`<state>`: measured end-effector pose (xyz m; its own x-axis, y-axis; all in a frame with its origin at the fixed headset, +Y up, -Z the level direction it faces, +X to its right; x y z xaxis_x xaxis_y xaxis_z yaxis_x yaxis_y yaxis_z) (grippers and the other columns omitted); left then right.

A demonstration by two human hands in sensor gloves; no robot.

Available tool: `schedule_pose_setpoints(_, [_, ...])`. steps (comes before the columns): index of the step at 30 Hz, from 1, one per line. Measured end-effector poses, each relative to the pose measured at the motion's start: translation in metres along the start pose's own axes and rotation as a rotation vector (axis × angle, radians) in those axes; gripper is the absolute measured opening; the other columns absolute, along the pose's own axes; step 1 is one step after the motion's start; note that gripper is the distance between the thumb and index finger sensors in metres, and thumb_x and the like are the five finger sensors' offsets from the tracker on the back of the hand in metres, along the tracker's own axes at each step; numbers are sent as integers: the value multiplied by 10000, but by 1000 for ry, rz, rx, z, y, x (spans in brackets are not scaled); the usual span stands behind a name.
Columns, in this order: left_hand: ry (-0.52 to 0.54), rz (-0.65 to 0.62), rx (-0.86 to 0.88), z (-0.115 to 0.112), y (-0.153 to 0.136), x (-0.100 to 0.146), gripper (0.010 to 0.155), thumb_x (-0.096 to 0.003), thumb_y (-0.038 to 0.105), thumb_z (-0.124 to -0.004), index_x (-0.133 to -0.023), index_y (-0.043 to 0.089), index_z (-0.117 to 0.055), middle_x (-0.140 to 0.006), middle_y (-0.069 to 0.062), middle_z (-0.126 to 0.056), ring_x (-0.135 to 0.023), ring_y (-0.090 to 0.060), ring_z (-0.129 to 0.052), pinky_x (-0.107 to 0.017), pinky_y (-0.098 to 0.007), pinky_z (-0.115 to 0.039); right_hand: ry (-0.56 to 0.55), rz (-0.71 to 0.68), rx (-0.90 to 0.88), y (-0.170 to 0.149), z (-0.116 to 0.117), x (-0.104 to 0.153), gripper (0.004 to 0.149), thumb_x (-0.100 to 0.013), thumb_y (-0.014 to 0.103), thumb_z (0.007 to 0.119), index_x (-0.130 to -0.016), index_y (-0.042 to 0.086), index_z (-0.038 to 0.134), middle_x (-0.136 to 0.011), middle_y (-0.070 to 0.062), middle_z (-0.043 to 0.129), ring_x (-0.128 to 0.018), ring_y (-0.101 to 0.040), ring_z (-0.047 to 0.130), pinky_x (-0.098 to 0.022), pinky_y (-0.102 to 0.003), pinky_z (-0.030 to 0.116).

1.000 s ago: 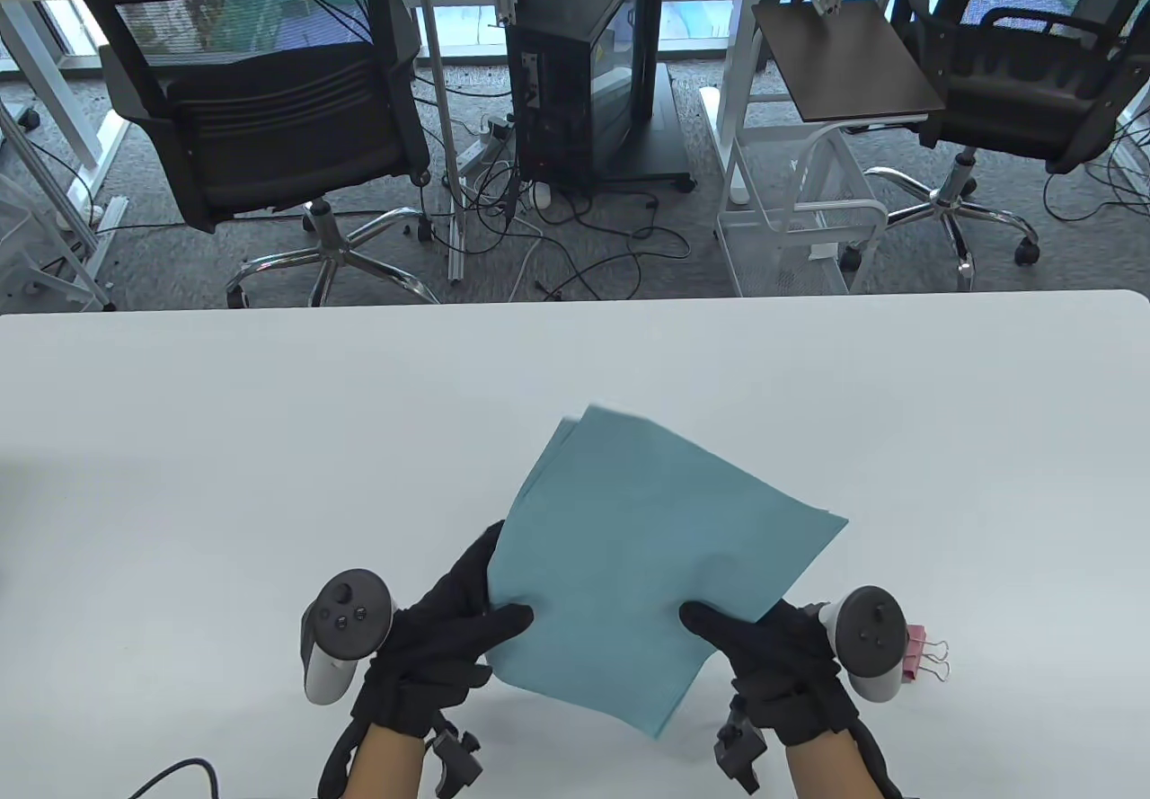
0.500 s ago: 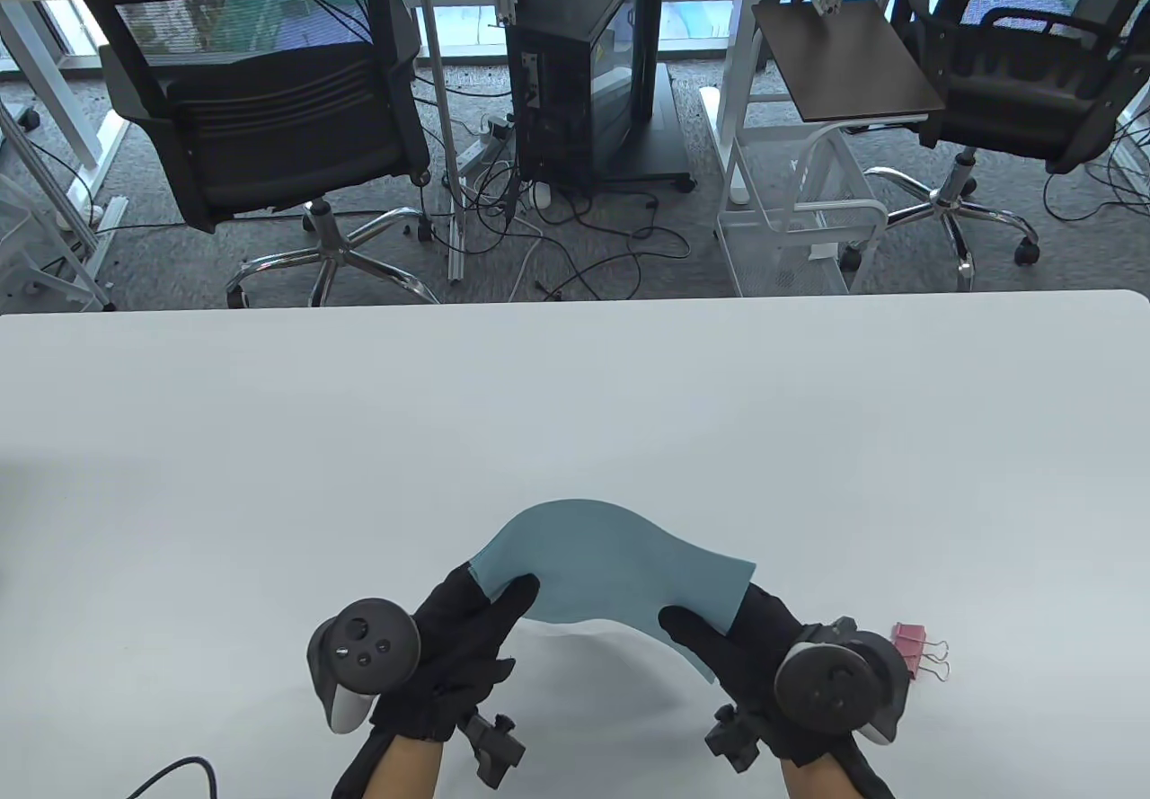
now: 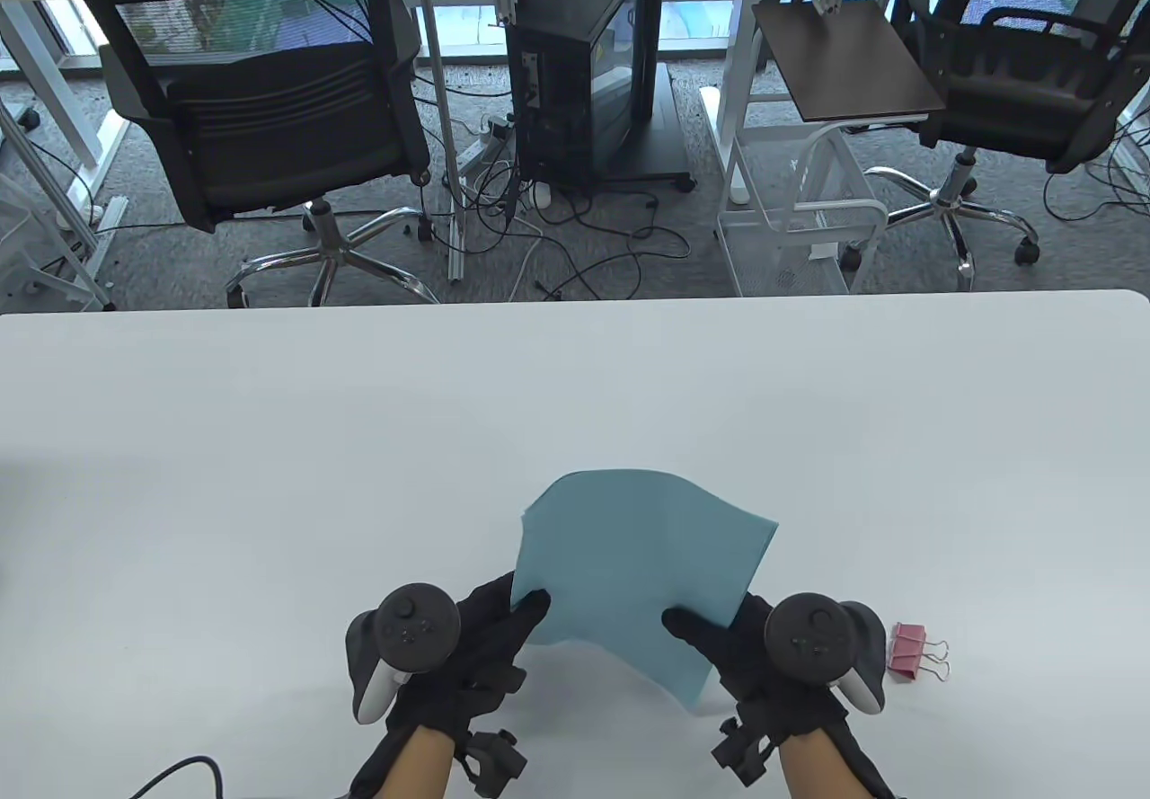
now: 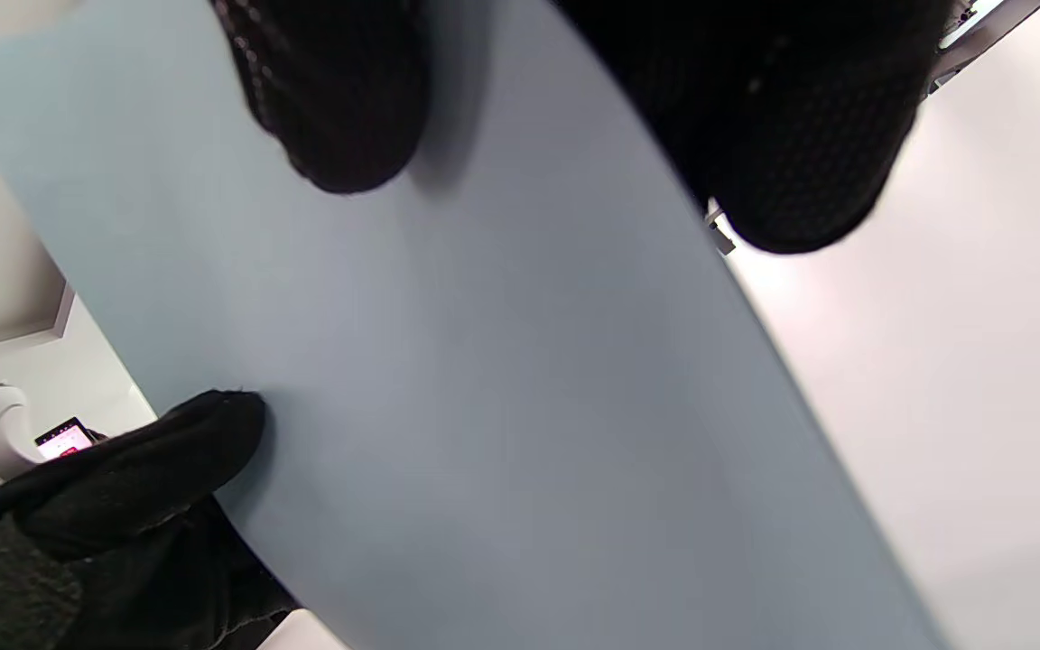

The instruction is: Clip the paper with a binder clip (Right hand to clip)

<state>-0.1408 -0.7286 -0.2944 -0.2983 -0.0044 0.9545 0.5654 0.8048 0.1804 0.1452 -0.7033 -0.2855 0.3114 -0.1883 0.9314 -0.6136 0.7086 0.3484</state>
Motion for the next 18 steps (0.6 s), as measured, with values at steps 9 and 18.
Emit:
schedule_pose_setpoints(9, [173,-37,-315,60,46,22,405,-641,409,-612,-1020,301,-707,-933,62,-885,-823,-262,-933,-701,-508,-735,-246,22,78,2,-39,12,809,-575,374,748,-1128,-133,446,-1061,-409,609,-867,-611,709,-580,-705,628])
schedule_pose_setpoints(18, [225,-68,-746,76,78,37,398,-595,495,-672,-962,374,-770,-916,125,-913,-852,-240,-938,-715,-498,-736,-231,-60,196,21,-47,16,1026,-565,414,746,-1117,-211,149,-1081,-544,191,-910,-770,274,-616,-793,368])
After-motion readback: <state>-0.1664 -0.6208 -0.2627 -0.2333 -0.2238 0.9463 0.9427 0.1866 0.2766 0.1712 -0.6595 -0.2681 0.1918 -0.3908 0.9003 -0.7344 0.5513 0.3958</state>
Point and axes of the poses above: the tracker on the back of each hand, its own y axis roughly to the thumb side, its own x axis roughly from the fingertips to the wrist, z = x × y, the point moved 5 cm from there along -x, roughly from the wrist to the fingertips
